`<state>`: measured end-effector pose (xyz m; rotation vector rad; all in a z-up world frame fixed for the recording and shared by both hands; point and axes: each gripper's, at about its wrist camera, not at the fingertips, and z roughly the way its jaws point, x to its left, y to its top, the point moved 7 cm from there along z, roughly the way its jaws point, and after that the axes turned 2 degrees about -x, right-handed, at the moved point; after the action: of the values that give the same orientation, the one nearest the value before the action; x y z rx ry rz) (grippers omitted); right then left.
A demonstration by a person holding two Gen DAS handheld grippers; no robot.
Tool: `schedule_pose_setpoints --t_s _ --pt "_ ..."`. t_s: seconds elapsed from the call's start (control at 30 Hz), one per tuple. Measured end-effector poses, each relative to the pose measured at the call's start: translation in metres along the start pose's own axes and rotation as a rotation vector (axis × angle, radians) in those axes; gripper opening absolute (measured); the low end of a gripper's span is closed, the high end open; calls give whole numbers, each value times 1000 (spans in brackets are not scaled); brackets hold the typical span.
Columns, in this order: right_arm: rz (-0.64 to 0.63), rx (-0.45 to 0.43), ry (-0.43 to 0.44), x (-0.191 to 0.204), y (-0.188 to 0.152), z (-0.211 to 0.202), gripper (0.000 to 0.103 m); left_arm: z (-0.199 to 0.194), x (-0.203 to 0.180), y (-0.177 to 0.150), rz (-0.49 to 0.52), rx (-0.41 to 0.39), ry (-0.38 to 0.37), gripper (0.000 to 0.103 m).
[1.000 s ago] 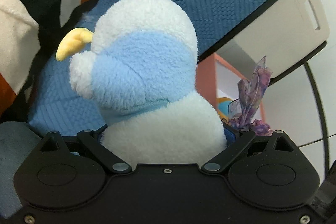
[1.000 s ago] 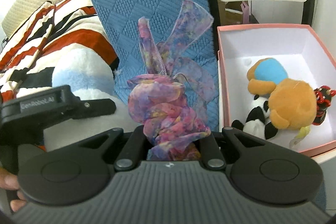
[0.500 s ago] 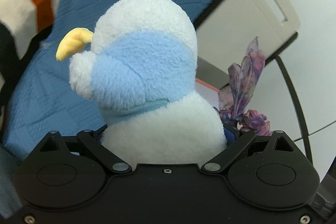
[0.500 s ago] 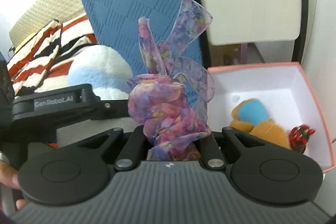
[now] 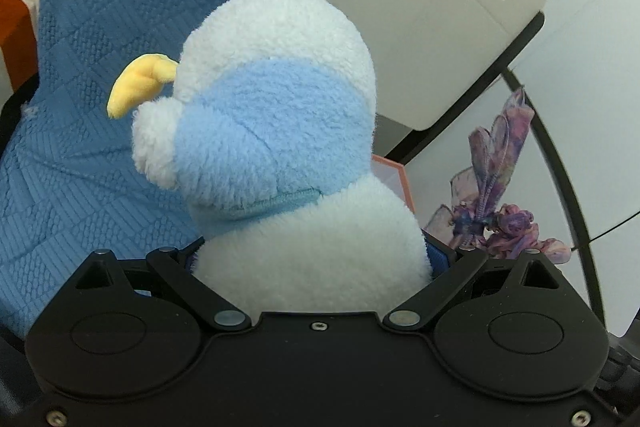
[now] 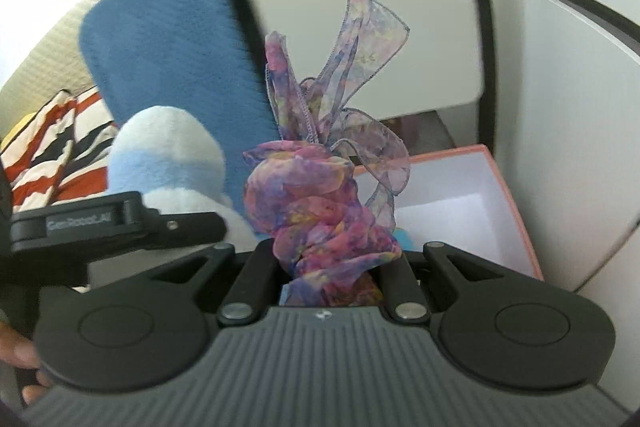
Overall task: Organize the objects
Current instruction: 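Lift the penguin and purple ribbon and carry both toward the pink box, then lower penguin and ribbon into the box and open both grippers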
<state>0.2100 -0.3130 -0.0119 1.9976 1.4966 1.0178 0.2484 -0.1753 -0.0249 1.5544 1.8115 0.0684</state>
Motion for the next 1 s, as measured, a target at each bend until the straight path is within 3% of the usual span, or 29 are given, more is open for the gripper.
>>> schedule_pose_setpoints --t_s 0.37,0.73,0.8,1.0 --pt "53 93 -47 -67 -20 57 14 73 -13 -17 24 82 63 95" --pt "63 189 -67 -100 -37 131 14 135 -11 -34 35 163 84 95" --pt "62 202 -71 -102 -40 138 15 139 5 -36 47 172 89 95" --pt "66 220 -79 -106 -45 149 15 150 7 -42 66 191 90 96"
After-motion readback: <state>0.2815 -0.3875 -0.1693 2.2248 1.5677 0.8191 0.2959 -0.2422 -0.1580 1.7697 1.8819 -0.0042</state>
